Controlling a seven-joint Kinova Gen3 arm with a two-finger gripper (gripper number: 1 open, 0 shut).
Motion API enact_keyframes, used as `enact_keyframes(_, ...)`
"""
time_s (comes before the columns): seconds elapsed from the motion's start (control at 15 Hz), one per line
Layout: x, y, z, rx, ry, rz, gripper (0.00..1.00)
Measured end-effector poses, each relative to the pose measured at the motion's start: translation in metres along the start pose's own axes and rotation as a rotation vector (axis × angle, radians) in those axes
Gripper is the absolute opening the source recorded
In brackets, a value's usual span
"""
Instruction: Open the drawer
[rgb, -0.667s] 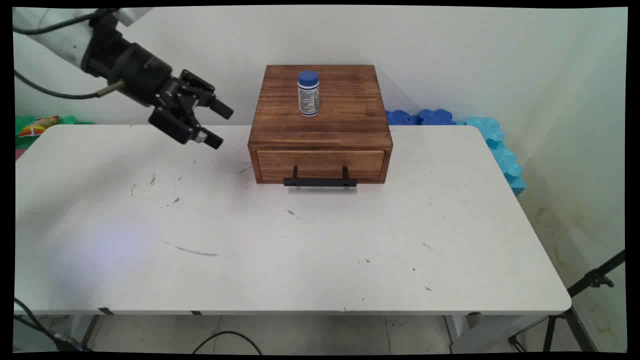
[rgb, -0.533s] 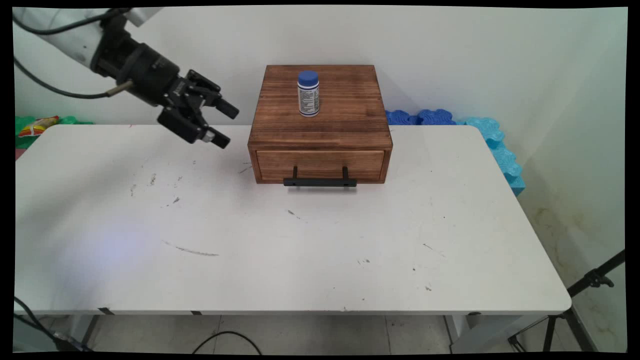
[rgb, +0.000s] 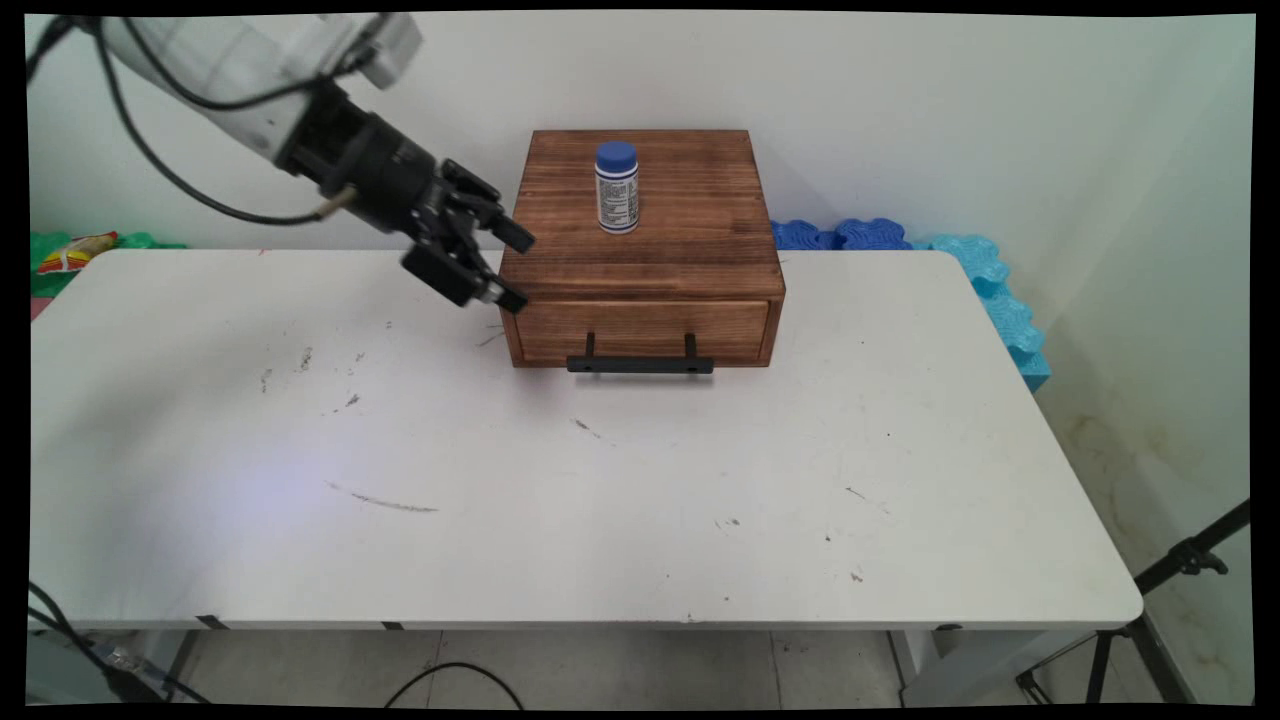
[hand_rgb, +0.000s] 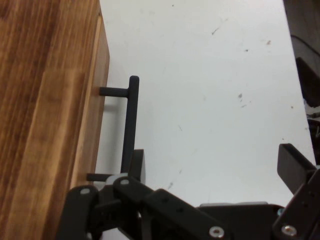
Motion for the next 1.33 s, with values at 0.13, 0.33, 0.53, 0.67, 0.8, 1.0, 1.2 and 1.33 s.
enact_keyframes(0.13,0.007,0.005,0.020,0.010,-0.018,-0.002,1.00)
enact_keyframes(0.33,0.015,0.010,0.055,0.030,-0.060,0.028,1.00)
enact_keyframes(0.53,0.022,0.011,0.085,0.056,-0.107,0.074,1.00)
enact_keyframes(0.67,0.027,0.009,0.107,0.085,-0.150,0.101,1.00)
enact_keyframes(0.8,0.031,0.006,0.126,0.117,-0.191,0.118,1.00)
enact_keyframes(1.0,0.035,0.002,0.150,0.150,-0.244,0.126,1.00)
enact_keyframes(1.2,0.035,0.002,0.169,0.164,-0.281,0.134,1.00)
enact_keyframes(1.33,0.034,0.003,0.181,0.167,-0.297,0.137,1.00)
